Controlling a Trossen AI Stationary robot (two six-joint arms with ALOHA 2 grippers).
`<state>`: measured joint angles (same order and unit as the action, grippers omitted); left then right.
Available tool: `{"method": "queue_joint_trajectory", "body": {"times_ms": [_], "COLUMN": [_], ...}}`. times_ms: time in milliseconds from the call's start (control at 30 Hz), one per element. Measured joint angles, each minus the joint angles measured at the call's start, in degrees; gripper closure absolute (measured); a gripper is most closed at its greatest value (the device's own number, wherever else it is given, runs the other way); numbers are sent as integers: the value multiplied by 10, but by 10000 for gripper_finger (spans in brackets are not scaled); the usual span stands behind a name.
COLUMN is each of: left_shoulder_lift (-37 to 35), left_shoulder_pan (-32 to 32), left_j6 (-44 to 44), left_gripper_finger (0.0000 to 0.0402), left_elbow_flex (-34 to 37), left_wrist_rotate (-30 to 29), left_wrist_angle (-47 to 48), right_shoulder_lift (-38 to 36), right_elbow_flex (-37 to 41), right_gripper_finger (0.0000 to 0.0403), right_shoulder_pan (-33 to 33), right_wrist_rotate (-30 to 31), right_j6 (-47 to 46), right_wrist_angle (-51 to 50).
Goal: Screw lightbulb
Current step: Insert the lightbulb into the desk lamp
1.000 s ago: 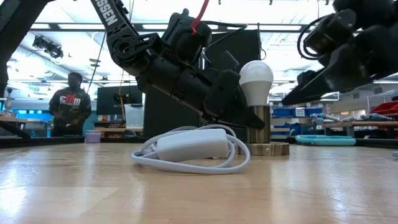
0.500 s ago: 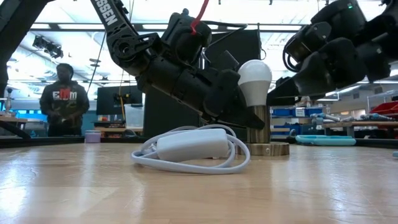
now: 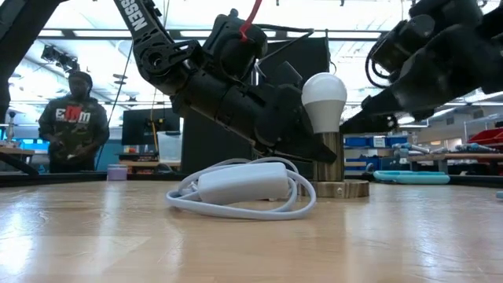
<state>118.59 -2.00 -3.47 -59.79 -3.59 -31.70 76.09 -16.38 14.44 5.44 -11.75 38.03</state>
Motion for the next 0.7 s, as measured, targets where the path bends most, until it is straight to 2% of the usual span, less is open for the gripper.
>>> {"method": "queue_joint_trajectory", "body": {"times_ms": [133, 400, 700], "left_shoulder_lift": [0, 0, 0], "left_shoulder_pan": [3, 3, 2], "left_j6": [-5, -5, -4], "left_gripper_finger": [213, 213, 213], "left_elbow_flex": [0, 0, 0], "left_wrist_rotate": [-15, -14, -15], "left_wrist_angle": [0, -1, -4], "right_shoulder_lift": [-37, -90, -72], "right_elbow_flex": [0, 0, 0], "right_gripper_finger": [58, 58, 58], "right_shoulder_pan": [36, 71, 93], "right_wrist_rotate": [-20, 54, 109], "right_j6": [-27, -72, -77], "right_wrist_angle": [-29, -121, -141]}}
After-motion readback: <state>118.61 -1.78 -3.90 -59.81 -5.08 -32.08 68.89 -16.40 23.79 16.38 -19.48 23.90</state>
